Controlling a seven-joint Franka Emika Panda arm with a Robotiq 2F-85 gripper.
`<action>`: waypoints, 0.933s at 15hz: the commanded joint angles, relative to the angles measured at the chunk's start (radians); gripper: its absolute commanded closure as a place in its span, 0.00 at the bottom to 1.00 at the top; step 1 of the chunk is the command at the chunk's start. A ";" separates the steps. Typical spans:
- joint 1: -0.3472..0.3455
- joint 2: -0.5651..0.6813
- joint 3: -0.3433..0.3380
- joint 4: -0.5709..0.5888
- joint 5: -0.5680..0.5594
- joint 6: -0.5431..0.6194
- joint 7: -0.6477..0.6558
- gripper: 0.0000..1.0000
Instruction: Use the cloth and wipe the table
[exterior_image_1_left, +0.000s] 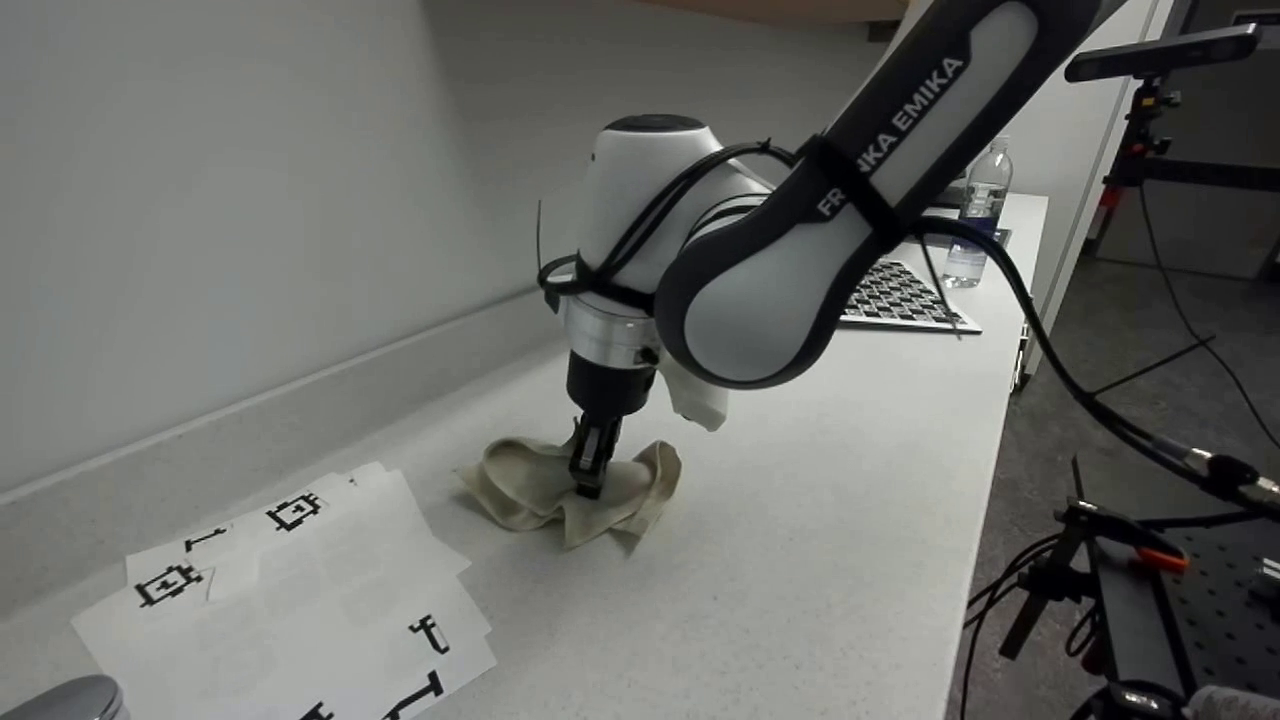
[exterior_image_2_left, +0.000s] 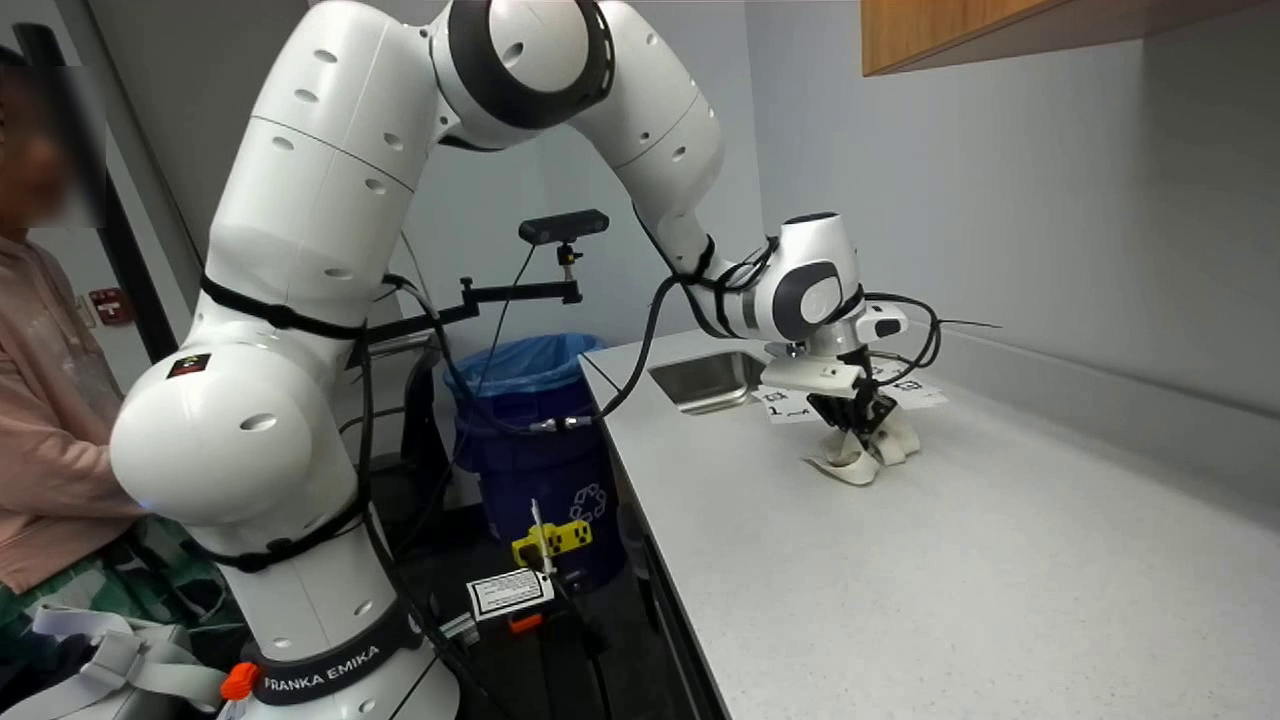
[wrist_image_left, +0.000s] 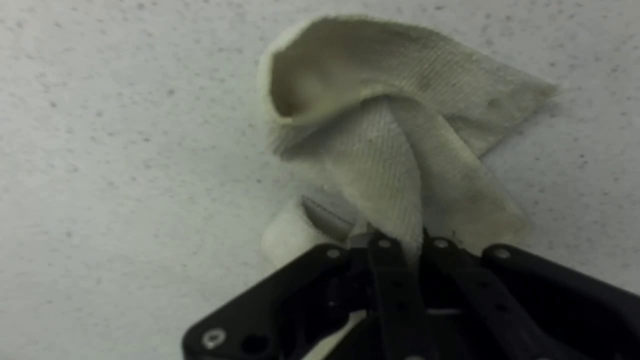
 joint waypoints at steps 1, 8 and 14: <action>0.012 0.048 0.037 0.081 -0.011 -0.056 -0.025 0.98; -0.051 0.007 0.039 0.031 0.009 -0.009 -0.046 0.98; -0.168 -0.071 0.029 -0.114 0.045 0.124 -0.049 0.98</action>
